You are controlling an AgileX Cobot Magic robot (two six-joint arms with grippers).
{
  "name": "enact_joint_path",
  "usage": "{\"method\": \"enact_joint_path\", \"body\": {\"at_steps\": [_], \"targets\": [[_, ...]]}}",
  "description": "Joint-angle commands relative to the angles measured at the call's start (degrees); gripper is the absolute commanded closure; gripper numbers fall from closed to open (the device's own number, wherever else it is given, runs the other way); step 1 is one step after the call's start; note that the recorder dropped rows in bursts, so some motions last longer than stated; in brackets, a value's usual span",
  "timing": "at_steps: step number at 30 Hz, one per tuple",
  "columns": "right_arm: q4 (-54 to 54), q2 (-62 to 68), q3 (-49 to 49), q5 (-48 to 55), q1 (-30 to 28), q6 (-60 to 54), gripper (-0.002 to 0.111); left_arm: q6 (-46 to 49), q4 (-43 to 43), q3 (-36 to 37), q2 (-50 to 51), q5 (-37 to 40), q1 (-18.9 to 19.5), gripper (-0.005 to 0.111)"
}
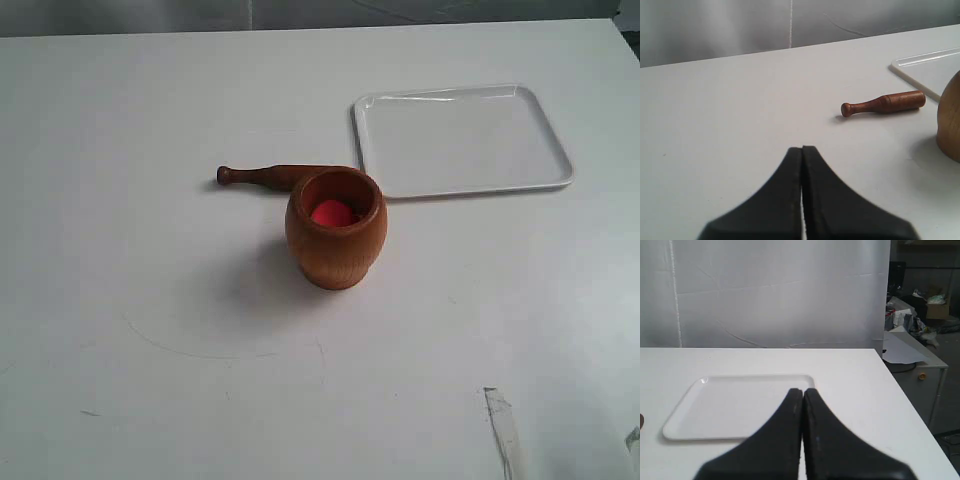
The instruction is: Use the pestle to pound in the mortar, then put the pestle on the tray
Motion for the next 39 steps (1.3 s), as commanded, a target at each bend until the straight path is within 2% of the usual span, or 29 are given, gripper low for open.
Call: {"method": "enact_joint_path", "body": {"at_steps": [1, 12, 20, 34, 39], "targets": [[0.4, -0.4, 0.1, -0.6, -0.4, 0.2, 0.108, -0.5, -0.4, 0.0, -0.1, -0.2, -0.4, 0.107], [0.4, -0.4, 0.1, -0.6, -0.4, 0.2, 0.108, -0.5, -0.4, 0.0, -0.1, -0.2, -0.4, 0.107], [5.2, -0.4, 0.1, -6.9, -0.4, 0.9, 0.108, -0.5, -0.4, 0.0, -0.1, -0.2, -0.4, 0.107], [5.6, -0.4, 0.1, -8.7, -0.4, 1.0, 0.108, -0.5, -0.4, 0.0, -0.1, -0.2, -0.4, 0.107], [11.6, -0.4, 0.1, -12.8, -0.4, 1.6, 0.108, -0.5, -0.4, 0.0, -0.1, -0.2, -0.4, 0.107]]}}
